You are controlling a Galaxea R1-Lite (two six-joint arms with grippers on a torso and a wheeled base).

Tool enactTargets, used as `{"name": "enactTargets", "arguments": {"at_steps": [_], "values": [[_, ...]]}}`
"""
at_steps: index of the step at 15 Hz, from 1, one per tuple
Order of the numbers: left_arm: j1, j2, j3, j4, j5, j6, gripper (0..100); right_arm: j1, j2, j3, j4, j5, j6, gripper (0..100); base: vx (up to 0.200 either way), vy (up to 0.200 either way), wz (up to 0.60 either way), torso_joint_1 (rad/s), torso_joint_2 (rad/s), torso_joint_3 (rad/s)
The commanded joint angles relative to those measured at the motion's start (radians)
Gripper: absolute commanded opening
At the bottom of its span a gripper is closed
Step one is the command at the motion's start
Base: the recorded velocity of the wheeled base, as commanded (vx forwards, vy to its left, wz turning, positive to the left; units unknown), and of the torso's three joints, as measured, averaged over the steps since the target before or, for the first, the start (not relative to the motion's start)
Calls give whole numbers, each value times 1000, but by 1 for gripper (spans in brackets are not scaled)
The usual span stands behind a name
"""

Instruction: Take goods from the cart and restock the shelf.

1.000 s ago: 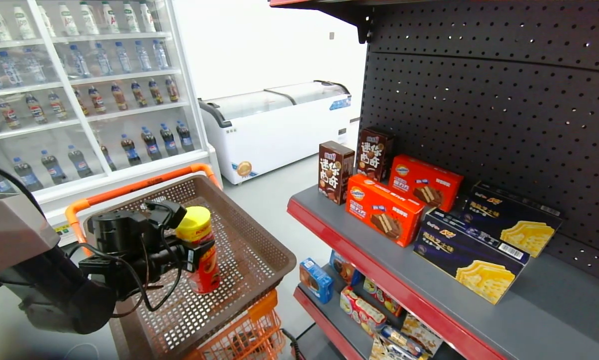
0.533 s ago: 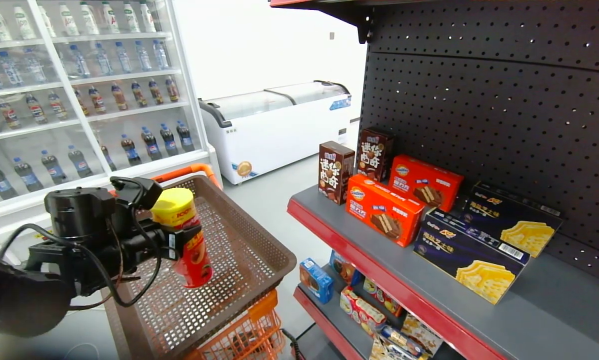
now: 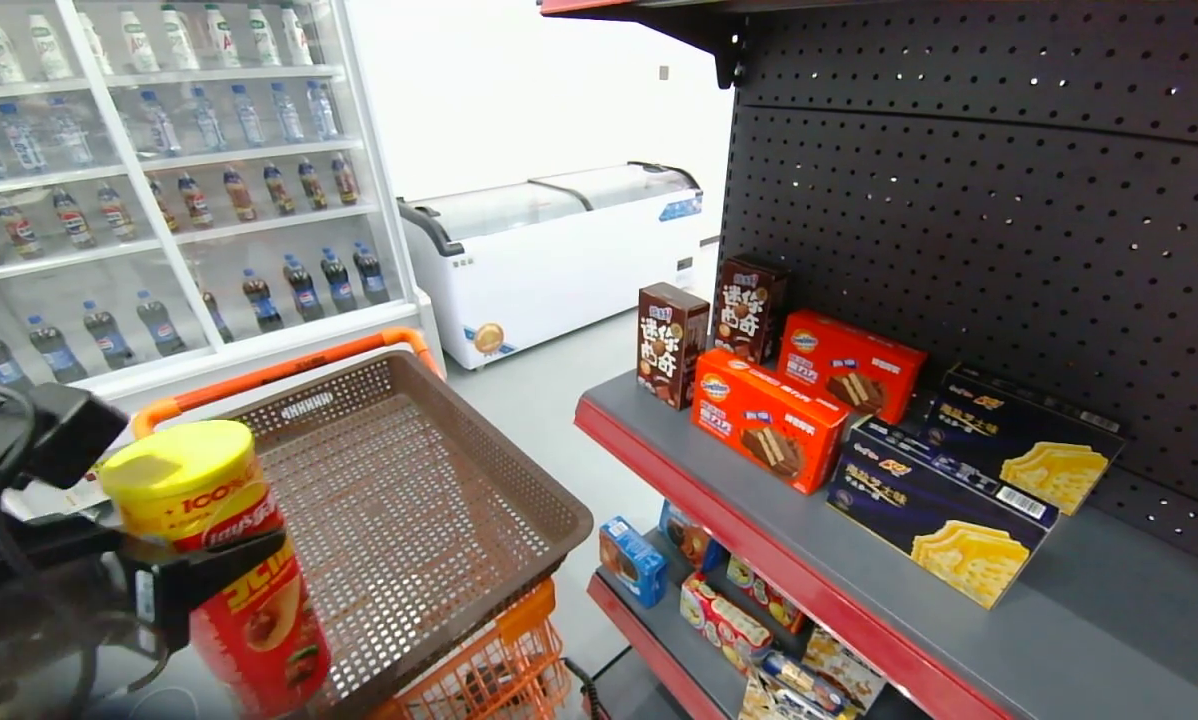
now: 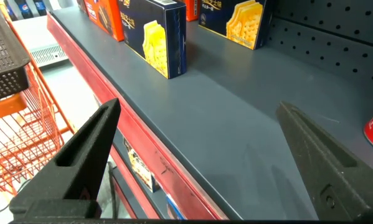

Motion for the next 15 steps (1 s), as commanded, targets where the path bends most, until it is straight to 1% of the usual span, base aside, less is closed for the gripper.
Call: {"name": "enactTargets", "arguments": {"at_steps": [1, 3, 5, 7, 9, 11, 12, 13, 14, 15], "values": [[0, -275, 109, 40, 2, -1, 0, 0, 1, 0, 0, 0, 0, 100, 0, 0, 0, 0, 0, 0], [2, -392, 150, 53, 8, -6, 0, 0, 1, 0, 0, 0, 0, 100, 0, 0, 0, 0, 0, 0], [3, -533, 228, 63, 8, -6, 0, 0, 1, 0, 0, 0, 0, 100, 0, 0, 0, 0, 0, 0], [2, -643, 277, 56, 5, -3, 0, 0, 1, 0, 0, 0, 0, 100, 0, 0, 0, 0, 0, 0], [0, -725, 296, 63, 2, 0, 0, 0, 1, 0, 0, 2, 0, 100, 0, 0, 0, 0, 0, 0], [8, -777, 290, 66, 15, 2, 0, 0, 1, 0, 0, 3, 0, 100, 0, 0, 0, 0, 0, 0], [8, -812, 297, 95, 35, 3, 0, 0, 1, 0, 0, 3, 0, 100, 0, 0, 0, 0, 0, 0], [8, -850, 296, 130, 40, 13, 0, 0, 1, 0, 0, 3, 0, 100, 0, 0, 0, 0, 0, 0], [8, -900, 296, 179, 40, 34, 0, 0, 1, 0, 0, 3, 0, 100, 0, 0, 0, 0, 0, 0], [8, -944, 294, 222, 40, 48, 0, 0, 1, 0, 0, 3, 0, 100, 0, 0, 0, 0, 0, 0]]}}
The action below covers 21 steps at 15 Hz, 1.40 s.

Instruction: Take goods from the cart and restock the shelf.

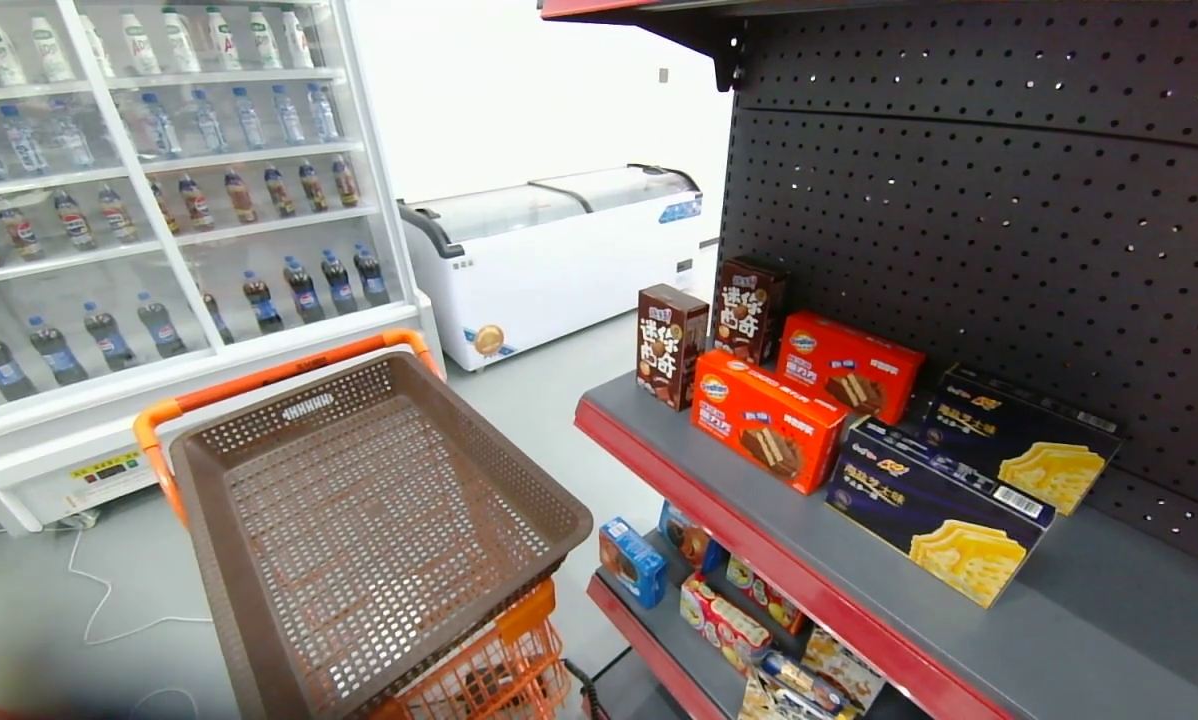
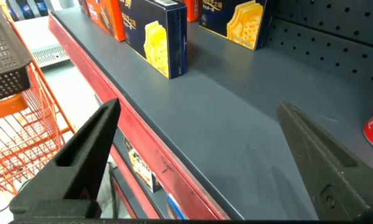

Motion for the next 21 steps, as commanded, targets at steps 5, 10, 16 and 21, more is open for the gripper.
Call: {"name": "enactTargets", "arguments": {"at_steps": [5, 10, 16, 21], "values": [[1, -234, -11, 172, 2, 17, 0, 0, 1, 0, 0, 1, -1, 100, 0, 0, -600, 2, -1, 1], [1, -234, 4, 172, -1, 14, 0, 0, 1, 0, 0, 1, -1, 100, 0, 0, -600, 2, 1, 1], [1, -234, 11, 172, -3, 13, 0, 0, 1, 0, 0, 1, 0, 100, 0, 0, -600, 2, 2, 2], [1, -234, 21, 170, -1, 13, 0, 0, 1, 0, 0, 1, -1, 100, 0, 0, -600, 3, 3, 2]]}}
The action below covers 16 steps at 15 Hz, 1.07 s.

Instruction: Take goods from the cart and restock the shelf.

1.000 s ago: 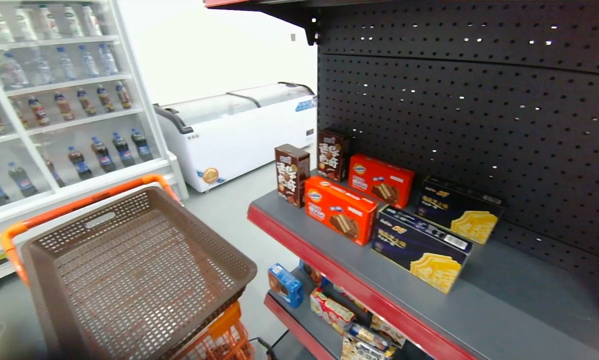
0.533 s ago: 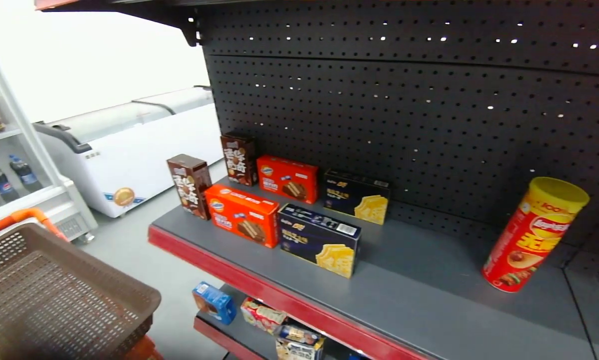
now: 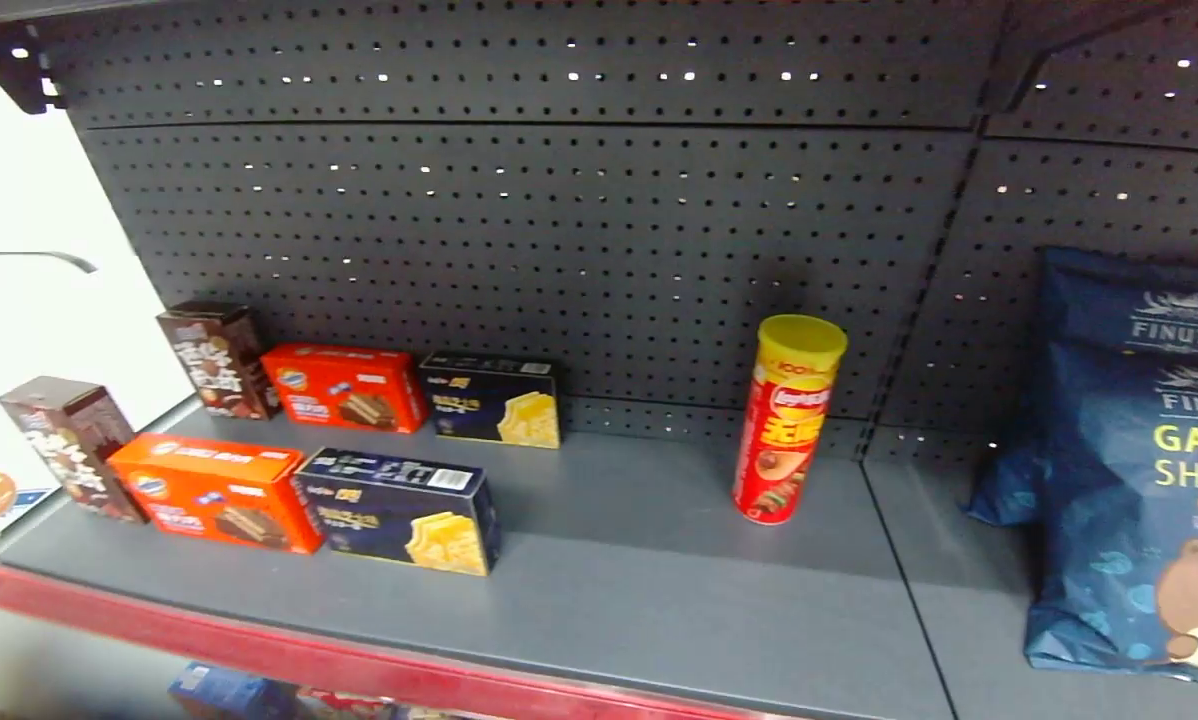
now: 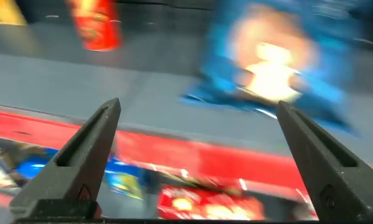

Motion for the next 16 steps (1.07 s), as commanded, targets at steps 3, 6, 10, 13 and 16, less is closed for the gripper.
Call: {"name": "enactTargets", "arguments": {"at_steps": [3, 6, 10, 13, 16], "values": [[0, 3, 3, -1, 1, -2, 0, 0, 1, 0, 0, 0, 0, 100, 0, 0, -200, 2, 1, -1], [0, 5, 6, -1, 1, -2, 0, 0, 1, 0, 0, 0, 0, 100, 0, 0, 0, 0, 0, 0], [0, 3, 12, -1, 1, -2, 0, 0, 1, 0, 0, 0, 0, 100, 0, 0, 0, 0, 0, 0], [0, 5, 18, -3, 1, -2, 0, 0, 1, 0, 0, 0, 0, 100, 0, 0, 0, 0, 0, 0], [0, 5, 21, -4, 1, -2, 0, 0, 1, 0, 0, 0, 0, 100, 0, 0, 0, 0, 0, 0]]}}
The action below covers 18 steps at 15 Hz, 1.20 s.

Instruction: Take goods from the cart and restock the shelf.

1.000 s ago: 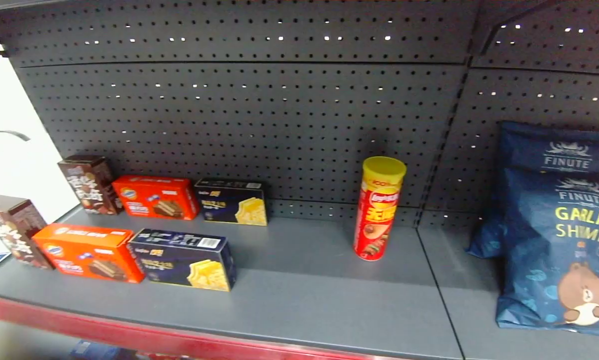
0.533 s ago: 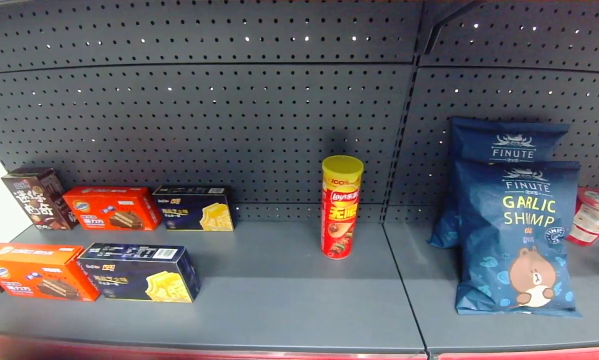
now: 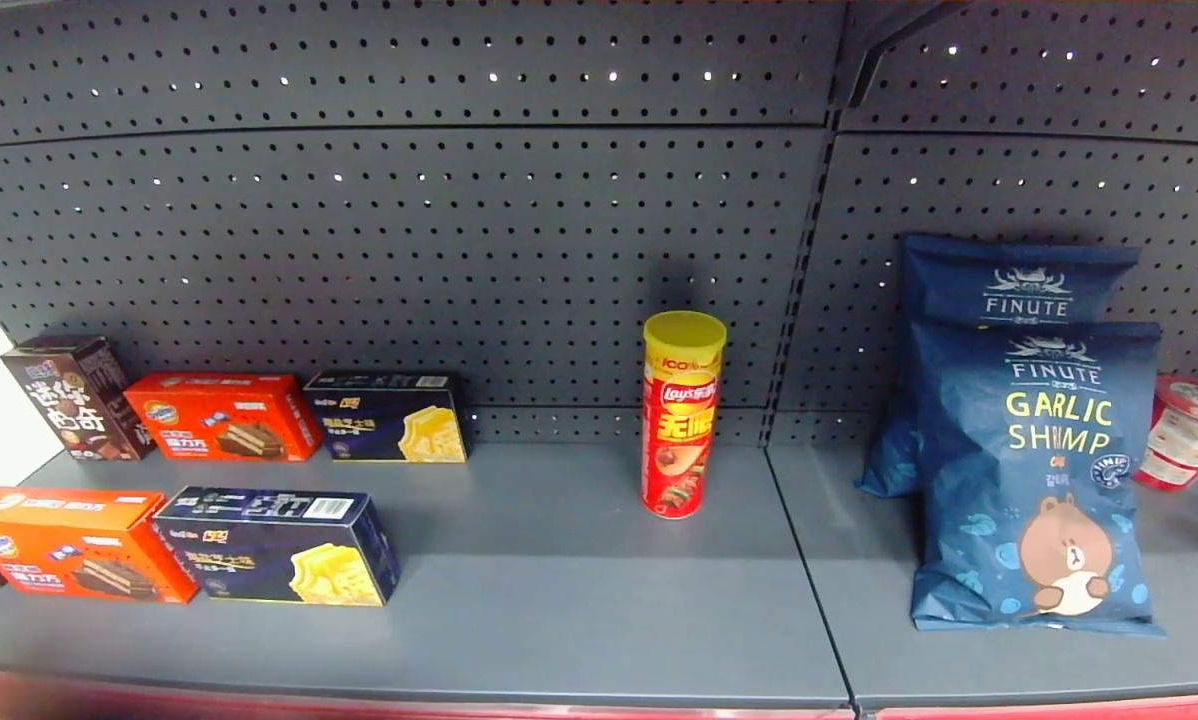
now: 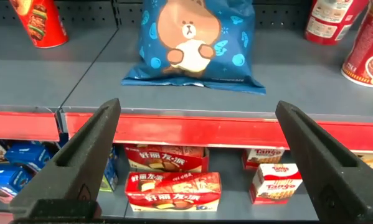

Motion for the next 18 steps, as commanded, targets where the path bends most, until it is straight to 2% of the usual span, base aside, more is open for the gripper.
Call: {"name": "enactTargets", "arguments": {"at_steps": [1, 14, 15, 16, 17, 18], "values": [[0, 4, 0, 0, 0, 0, 0, 0, 1, 0, 0, 0, 0, 100, 0, 0, 0, 0, 0, 0], [0, 4, -14, 0, 11, -1, 0, 0, -4, -2, 0, 3, -6, 100, 0, 0, -46, 0, 1, 0], [0, 2, -33, -3, 25, -9, 0, 10, 64, -123, -39, 43, -61, 100, 0, 0, 0, 0, 0, 0], [0, 4, -47, -2, 35, -15, 0, 29, 306, -324, -95, 80, -72, 100, 0, 0, 0, 0, 0, 0], [0, 2, -27, -5, 37, -18, 0, 86, 542, -495, -151, 125, -87, 100, 0, 0, 0, 0, 0, 0], [0, 2, -24, -6, 35, -18, 0, 136, 602, -543, -129, 171, -119, 100, 0, 0, 0, 0, 0, 0]]}}
